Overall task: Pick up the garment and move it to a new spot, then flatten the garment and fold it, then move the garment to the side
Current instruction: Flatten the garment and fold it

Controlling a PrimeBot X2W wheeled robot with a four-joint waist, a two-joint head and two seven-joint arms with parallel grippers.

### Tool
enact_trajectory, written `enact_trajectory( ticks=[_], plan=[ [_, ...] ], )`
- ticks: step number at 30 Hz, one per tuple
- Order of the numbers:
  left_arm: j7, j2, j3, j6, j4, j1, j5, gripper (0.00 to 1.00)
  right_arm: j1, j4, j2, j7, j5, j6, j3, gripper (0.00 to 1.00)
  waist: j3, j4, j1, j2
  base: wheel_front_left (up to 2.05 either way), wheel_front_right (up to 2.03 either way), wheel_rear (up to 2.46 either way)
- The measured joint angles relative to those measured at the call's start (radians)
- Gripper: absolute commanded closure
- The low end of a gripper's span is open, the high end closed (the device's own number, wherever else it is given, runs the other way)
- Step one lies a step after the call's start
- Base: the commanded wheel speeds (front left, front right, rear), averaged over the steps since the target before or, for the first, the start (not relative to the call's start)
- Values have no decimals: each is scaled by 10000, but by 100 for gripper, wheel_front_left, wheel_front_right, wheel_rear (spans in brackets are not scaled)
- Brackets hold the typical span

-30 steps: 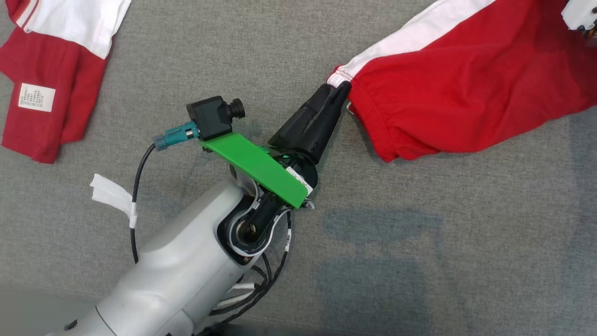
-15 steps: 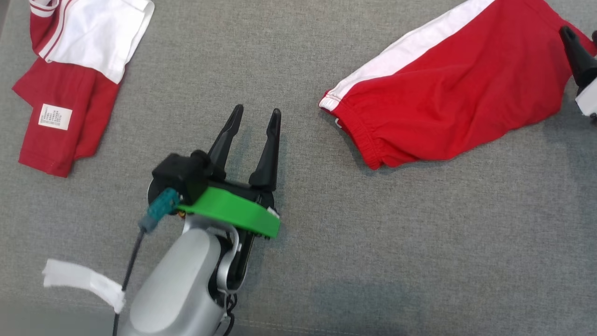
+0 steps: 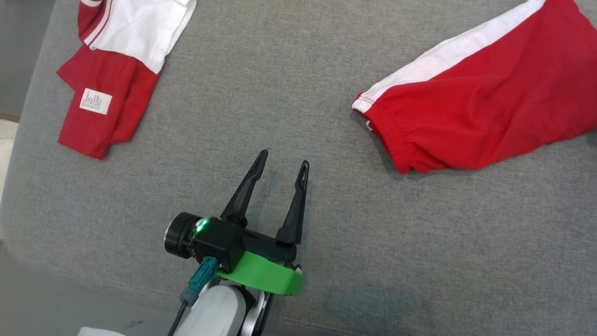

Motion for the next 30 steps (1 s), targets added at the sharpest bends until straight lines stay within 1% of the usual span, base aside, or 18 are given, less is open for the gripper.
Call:
enact_trajectory(
  ticks=[6,7,8,9,10,11,14,22,30],
  plan=[
    [0,-2,-67,-40,-63,64,-61,0,-920,1350,359,374,-497,-4,-140,0,99,419,0,0,0,0,0],
    [0,-4,-79,-40,-52,63,-73,0,-997,1463,437,468,-529,-4,-119,17,108,462,0,0,0,0,0],
    [0,-4,-81,-40,-36,63,-90,0,-1088,1572,495,543,-556,-6,-104,51,106,491,0,0,0,0,0],
    [0,-4,-82,-40,-35,63,-90,0,-1148,1664,562,610,-598,-8,-90,67,93,498,0,0,0,0,0],
    [0,-6,-73,-36,-42,62,-92,0,-1185,1722,640,686,-602,-10,-67,90,78,488,0,-1,0,0,0],
    [2,-6,-73,-21,-44,62,-92,0,-1208,1762,725,732,-602,-15,-44,100,58,463,0,-1,0,0,0],
    [2,-12,-81,-13,-31,62,-105,0,-1185,1743,968,821,-602,0,100,100,-33,328,0,-1,0,0,0],
    [0,-15,13,-86,82,69,40,0,-622,1346,1099,418,-244,13,163,100,-313,-193,0,-1,0,0,0],
    [0,-21,222,-221,286,289,349,0,605,1045,1168,-546,529,12,-232,100,-713,-987,0,0,0,0,0]
  ],
)
